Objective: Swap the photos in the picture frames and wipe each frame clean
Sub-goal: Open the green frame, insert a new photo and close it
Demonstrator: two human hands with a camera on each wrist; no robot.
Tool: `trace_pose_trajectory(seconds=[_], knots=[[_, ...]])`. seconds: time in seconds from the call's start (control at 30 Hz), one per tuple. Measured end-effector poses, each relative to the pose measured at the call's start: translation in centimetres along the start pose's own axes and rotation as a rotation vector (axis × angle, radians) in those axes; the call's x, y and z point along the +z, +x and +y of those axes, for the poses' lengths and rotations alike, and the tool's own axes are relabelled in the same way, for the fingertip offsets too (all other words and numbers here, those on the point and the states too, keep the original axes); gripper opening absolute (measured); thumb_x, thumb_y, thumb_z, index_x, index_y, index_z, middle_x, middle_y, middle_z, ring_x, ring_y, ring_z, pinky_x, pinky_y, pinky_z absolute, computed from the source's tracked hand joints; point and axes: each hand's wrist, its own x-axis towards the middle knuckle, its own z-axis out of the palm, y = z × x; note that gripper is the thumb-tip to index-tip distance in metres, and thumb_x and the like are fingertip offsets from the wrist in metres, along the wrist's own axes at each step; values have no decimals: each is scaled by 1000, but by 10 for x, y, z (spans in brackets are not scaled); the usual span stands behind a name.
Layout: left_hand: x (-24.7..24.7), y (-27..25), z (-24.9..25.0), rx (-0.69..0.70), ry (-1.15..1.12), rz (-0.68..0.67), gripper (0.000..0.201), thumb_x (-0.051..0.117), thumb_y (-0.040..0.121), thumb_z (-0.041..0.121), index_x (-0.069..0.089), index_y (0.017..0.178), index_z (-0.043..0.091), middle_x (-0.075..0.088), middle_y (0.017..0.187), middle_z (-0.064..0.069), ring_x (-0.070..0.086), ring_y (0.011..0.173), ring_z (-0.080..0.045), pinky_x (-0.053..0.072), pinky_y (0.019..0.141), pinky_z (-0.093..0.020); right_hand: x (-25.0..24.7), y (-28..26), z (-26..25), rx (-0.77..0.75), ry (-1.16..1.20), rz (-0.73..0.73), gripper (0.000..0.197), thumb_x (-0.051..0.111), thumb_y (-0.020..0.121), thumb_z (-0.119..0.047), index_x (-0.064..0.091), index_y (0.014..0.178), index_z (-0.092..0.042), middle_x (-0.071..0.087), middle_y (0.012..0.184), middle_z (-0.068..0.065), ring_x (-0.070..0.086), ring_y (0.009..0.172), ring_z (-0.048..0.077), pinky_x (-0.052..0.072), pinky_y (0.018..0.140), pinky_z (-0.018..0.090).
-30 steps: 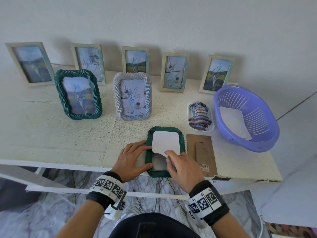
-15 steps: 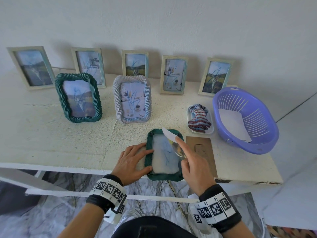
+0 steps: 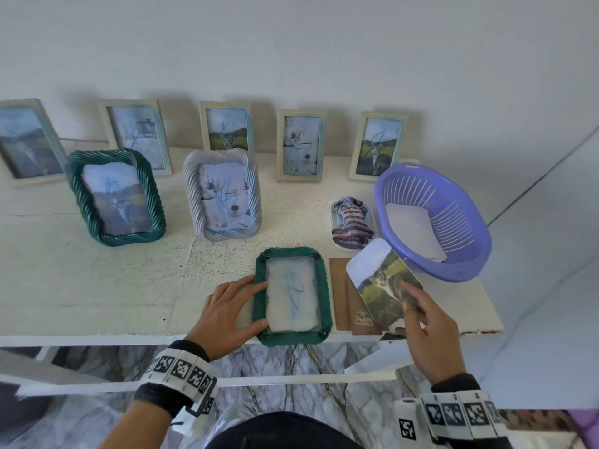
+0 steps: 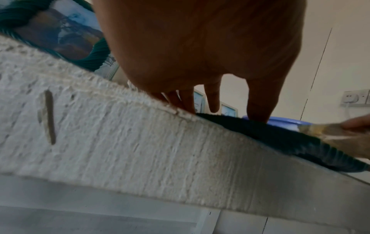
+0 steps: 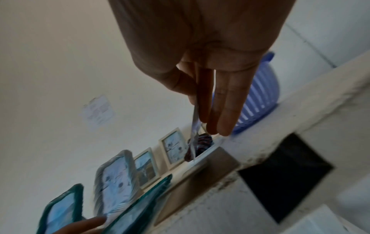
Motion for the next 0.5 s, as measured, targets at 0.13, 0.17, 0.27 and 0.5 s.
trace_pose_trajectory(seconds=[0.13,0.17,0.27,0.5], knots=[[-11,10,5,-32,-56,18,76,42,75,73,36,142,39,33,151,6,28,135,-18,30,112,-44,-16,-12,28,148,35,-26,33,52,94,-6,64,115,-29,67,102,-12,64,87,3,59,75,43],[-15,16,10,-27,-56,28,75,42,75,72,40,141,37,33,151,5,28,135,-20,29,112,-43,-19,-15,34,168,23,-36,33,52,94,-7,64,112,-32,67,99,-13,65,84,5,59,72,44],[-22,43,39,59,-48,35,70,41,76,69,48,136,33,38,147,2,30,132,-20,30,111,-42,-30,-23,47,209,-8,-82,32,53,95,-12,61,110,-38,69,100,-7,67,82,8,58,74,45],[-3,140,139,381,98,-86,66,39,81,61,47,139,30,36,150,-2,32,135,-28,34,109,-49,-45,-30,65,212,-178,-162,35,46,99,-20,52,131,-30,70,91,-16,64,80,3,53,72,26]])
